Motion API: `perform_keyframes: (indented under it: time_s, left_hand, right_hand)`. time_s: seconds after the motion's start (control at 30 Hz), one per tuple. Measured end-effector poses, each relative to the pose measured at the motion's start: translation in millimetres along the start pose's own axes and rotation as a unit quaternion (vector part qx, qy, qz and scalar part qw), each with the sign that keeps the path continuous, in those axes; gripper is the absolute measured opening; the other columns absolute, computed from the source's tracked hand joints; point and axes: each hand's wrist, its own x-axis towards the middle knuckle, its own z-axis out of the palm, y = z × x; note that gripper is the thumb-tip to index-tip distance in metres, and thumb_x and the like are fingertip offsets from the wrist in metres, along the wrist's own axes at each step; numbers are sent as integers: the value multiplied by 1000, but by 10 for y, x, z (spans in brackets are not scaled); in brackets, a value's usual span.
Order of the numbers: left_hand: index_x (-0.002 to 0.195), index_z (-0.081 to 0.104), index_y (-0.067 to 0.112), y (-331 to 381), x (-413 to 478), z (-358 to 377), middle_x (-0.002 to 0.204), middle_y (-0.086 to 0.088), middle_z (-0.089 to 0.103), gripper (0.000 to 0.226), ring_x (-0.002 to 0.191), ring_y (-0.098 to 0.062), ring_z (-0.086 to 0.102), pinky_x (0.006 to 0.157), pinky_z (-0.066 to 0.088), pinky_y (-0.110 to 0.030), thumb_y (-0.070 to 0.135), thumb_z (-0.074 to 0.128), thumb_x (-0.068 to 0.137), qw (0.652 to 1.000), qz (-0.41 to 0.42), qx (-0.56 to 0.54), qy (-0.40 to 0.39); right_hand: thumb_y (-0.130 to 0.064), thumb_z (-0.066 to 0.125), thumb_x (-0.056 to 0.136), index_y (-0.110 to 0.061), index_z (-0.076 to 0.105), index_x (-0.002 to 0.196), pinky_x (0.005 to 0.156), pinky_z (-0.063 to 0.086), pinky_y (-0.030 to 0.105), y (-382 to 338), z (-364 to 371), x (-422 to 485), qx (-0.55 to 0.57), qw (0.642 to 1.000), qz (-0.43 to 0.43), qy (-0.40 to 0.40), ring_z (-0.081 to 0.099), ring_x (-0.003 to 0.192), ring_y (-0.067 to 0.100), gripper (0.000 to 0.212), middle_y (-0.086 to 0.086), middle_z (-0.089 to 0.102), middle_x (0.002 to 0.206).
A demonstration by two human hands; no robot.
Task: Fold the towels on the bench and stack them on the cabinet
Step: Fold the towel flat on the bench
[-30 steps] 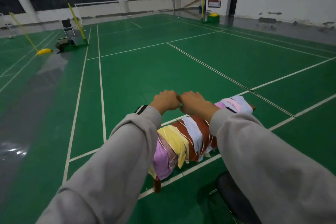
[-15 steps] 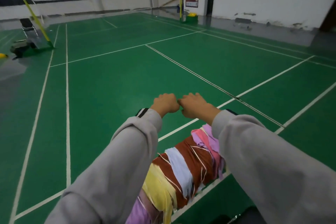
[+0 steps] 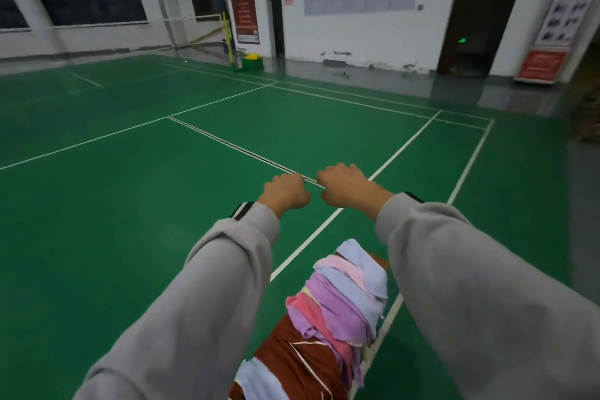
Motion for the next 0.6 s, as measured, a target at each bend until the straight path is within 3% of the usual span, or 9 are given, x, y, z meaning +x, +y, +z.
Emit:
perform_keyframes:
  time_s: [0.27,0.6]
  left_hand:
    - [124,62,19,482,1065,747,128,-11,66,37,118,-36,61,95,50,-45,36,55,93,999,39,-1,-26]
    - [128,63,20,472,2051,3294,130,-11,64,37,123,-35,57,99,48,-45,36,55,95,994,-34,-58,-89]
  right_hand:
    - [-30,59,95,-21,59,127,101,43,46,615,966,836,18,999,-8,-33,57,118,32,34,9,63,122]
    - [-41,53,100,-21,57,131,103,40,46,950,3704,1557,22,990,-58,-123,54,124,33,37,9,61,128]
